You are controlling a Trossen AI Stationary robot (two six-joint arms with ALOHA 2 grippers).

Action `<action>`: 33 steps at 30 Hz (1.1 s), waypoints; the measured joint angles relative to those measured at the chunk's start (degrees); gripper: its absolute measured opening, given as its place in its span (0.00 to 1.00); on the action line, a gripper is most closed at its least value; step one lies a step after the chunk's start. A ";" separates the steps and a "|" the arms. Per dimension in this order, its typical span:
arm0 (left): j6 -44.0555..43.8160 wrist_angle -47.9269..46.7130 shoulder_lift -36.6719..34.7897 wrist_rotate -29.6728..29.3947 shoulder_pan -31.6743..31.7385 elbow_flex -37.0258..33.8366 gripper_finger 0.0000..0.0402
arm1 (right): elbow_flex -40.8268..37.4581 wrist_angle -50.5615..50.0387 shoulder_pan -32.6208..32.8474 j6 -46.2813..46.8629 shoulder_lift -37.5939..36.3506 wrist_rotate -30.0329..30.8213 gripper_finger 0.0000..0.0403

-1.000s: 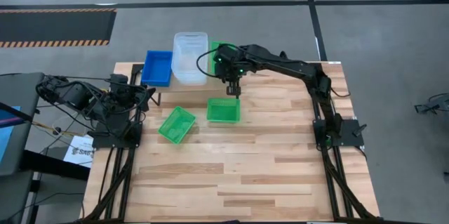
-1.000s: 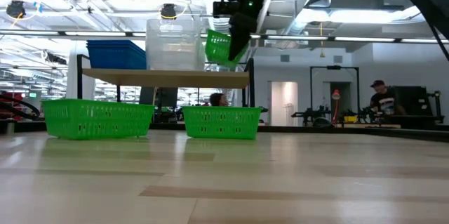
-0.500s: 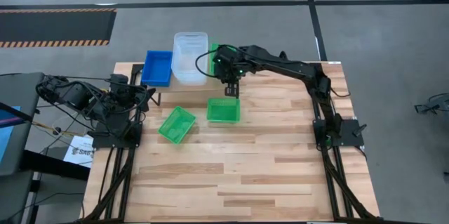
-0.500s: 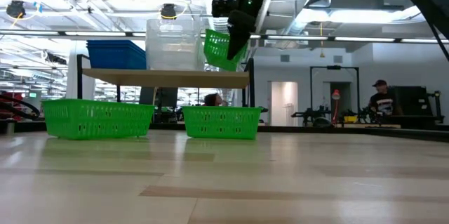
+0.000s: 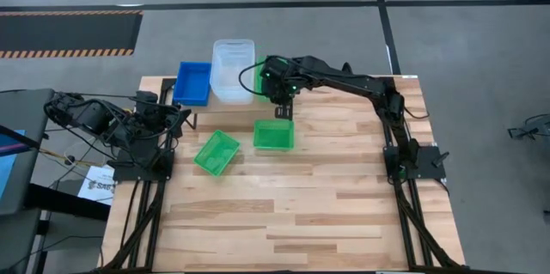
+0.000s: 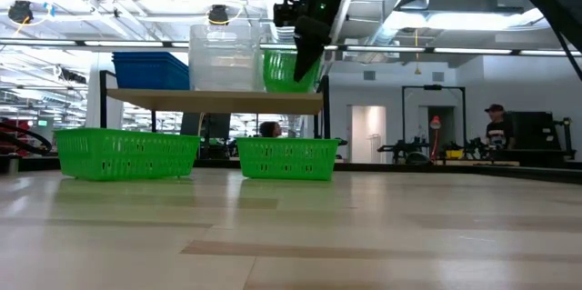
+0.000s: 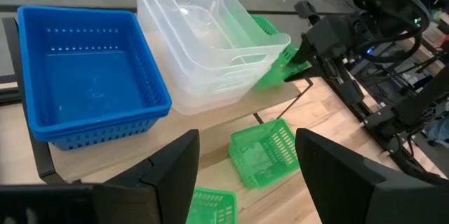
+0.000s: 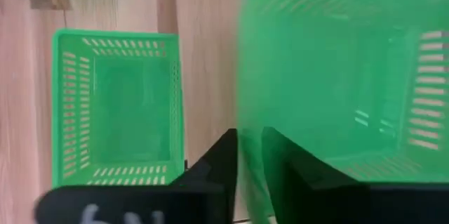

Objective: Stack baskets on shelf by color
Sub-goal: Put the right green bin on the shelf, then stack the right green bin on top of the other green bin on the shelf

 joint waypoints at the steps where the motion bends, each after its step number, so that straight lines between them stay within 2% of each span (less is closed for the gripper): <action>1: 0.00 0.00 0.00 0.10 0.02 0.00 0.56 | 0.00 0.02 0.00 0.00 0.00 0.00 0.25; 8: 0.00 0.02 0.00 0.45 0.02 0.00 0.56 | 1.89 -1.45 0.19 0.75 -0.30 -0.02 0.46; 13: 0.00 0.02 0.01 0.45 0.00 0.00 0.56 | 11.39 -10.12 1.66 4.16 -1.09 -0.22 0.54; 15: 0.00 0.02 0.00 0.45 0.01 0.00 0.56 | 13.68 -11.58 2.94 5.70 -1.45 -1.23 0.54; 18: 0.02 0.02 0.02 0.51 0.01 0.00 0.56 | 12.27 -13.59 5.23 6.90 -3.27 -3.16 0.54; 21: 0.27 0.01 0.07 0.75 0.00 0.00 0.56 | 12.02 -15.81 6.96 7.43 -3.61 -0.62 0.53; 24: 0.84 0.04 0.13 1.19 0.00 0.00 0.56 | 11.91 -15.86 6.05 7.96 -3.15 2.65 0.50; 27: 0.87 0.04 0.13 2.01 0.00 0.00 0.56 | 11.97 -15.49 4.44 8.99 -2.15 3.32 0.48; 29: 0.87 0.07 0.38 2.48 0.00 0.00 0.56 | 11.87 -18.41 3.69 9.88 -2.01 1.65 0.46; 33: 1.95 0.04 0.74 4.20 -0.01 0.00 0.56 | 11.96 -23.79 4.11 9.95 -1.92 -6.42 0.45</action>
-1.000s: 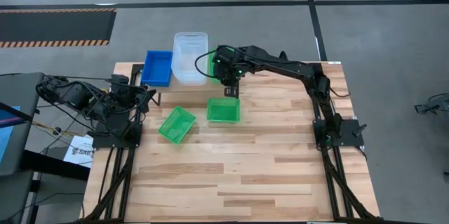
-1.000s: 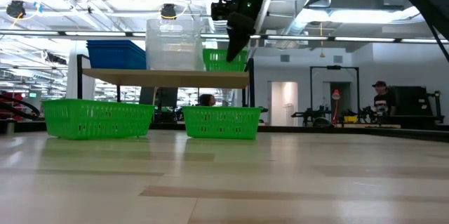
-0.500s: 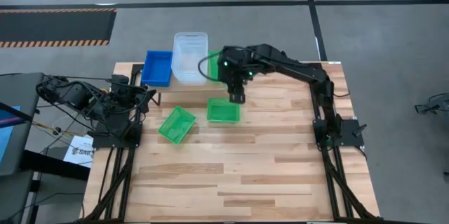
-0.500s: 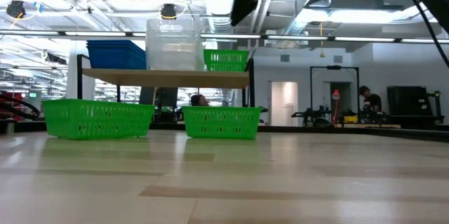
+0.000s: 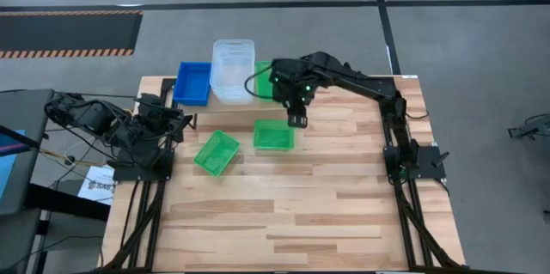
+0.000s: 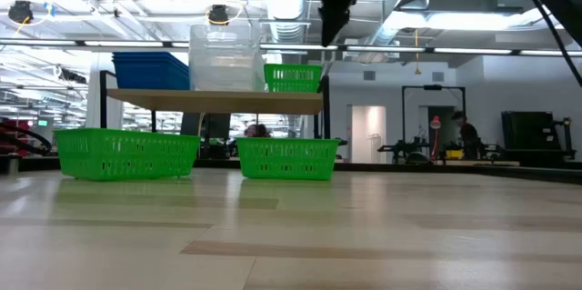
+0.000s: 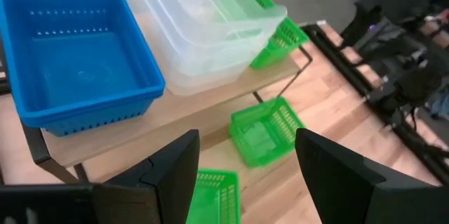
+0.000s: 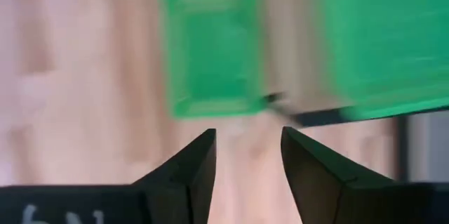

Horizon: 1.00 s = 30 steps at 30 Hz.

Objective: Stack baskets on shelf by color
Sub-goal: Stack the right green bin on top of the other green bin on the shelf

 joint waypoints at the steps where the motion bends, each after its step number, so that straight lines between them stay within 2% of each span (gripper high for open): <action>1: 0.34 0.00 0.06 0.55 0.01 0.00 0.56 | -0.04 -1.65 0.51 -0.03 0.04 -2.04 0.45; 5: 1.26 0.07 1.12 2.13 -0.01 0.00 0.56 | -2.33 -1.16 3.80 -2.22 -0.18 -8.59 0.45; 9: 1.79 0.12 2.25 3.57 -0.01 0.00 0.56 | -8.62 -0.33 7.76 -7.35 0.04 -8.97 0.45; 13: 2.81 0.13 3.49 4.18 -0.01 0.00 0.56 | -17.90 5.16 8.90 -6.33 0.11 -8.73 0.43; 16: 2.81 0.13 4.31 4.32 -0.01 0.00 0.56 | -24.17 8.09 7.69 -3.39 0.07 -7.64 0.42; 22: 4.08 0.13 4.54 4.34 -0.01 0.00 0.56 | -33.74 14.04 5.10 0.87 0.09 0.99 0.39; 30: 4.10 0.13 4.52 4.34 -0.01 0.00 0.56 | -36.54 25.48 7.08 2.93 0.09 2.25 0.36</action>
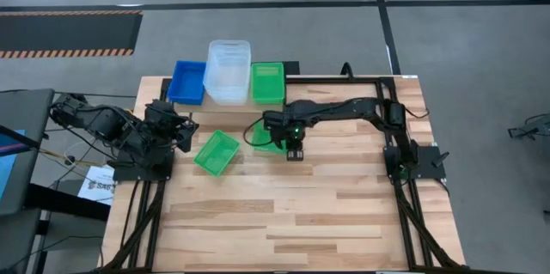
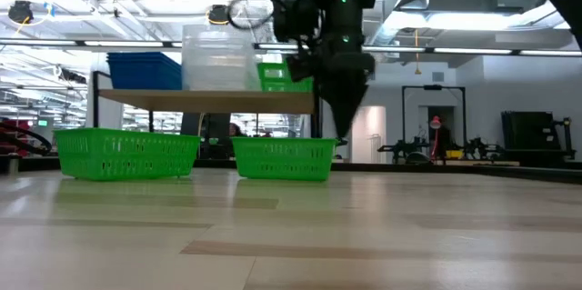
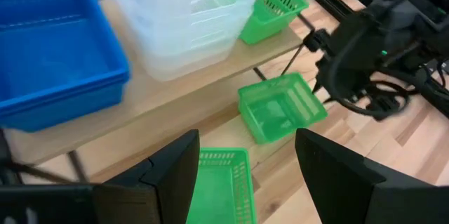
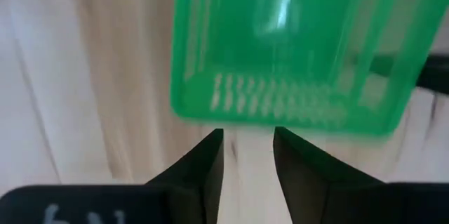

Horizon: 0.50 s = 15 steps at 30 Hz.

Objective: Stack baskets on shelf by color
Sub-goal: Stack the right green bin on top of the other green bin on the shelf

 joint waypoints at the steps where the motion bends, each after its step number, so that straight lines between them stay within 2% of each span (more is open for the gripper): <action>1: 0.00 0.01 0.00 0.00 0.00 0.00 0.56 | 0.00 1.97 0.68 -0.21 0.00 -0.01 0.36; 4: -0.01 0.00 -0.01 0.00 0.00 0.00 0.56 | 0.13 4.45 2.77 -0.96 0.00 -0.96 0.35; 9: -0.02 0.02 0.00 0.51 0.00 0.00 0.56 | 2.96 -0.87 6.50 -2.55 -0.01 -4.95 0.34; 15: -0.01 0.04 0.00 0.55 0.00 0.00 0.56 | 4.33 -0.25 9.62 -12.41 -0.63 -3.96 0.35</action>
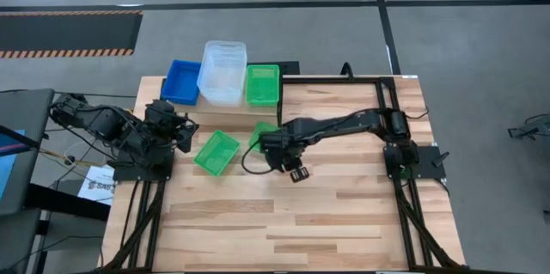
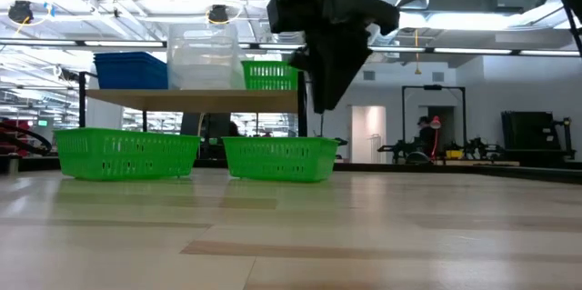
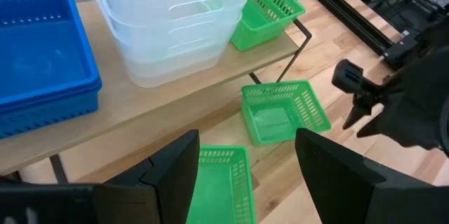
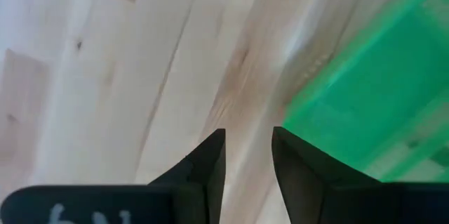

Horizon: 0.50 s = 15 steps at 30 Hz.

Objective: Stack baskets on shelf by color
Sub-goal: Stack the right green bin on top of the other green bin on the shelf

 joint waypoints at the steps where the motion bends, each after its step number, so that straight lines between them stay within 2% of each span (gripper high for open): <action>1: -0.01 0.01 0.00 -0.02 0.00 0.00 0.56 | -0.09 0.20 0.11 -2.07 0.00 0.78 0.35; 7: -0.01 0.01 -0.02 -0.04 0.00 0.00 0.56 | -1.66 1.69 -0.14 -12.92 0.61 5.44 0.37; 15: -0.49 0.01 -0.02 -0.11 0.00 0.00 0.56 | -2.08 2.54 -1.85 -18.09 1.26 6.85 0.44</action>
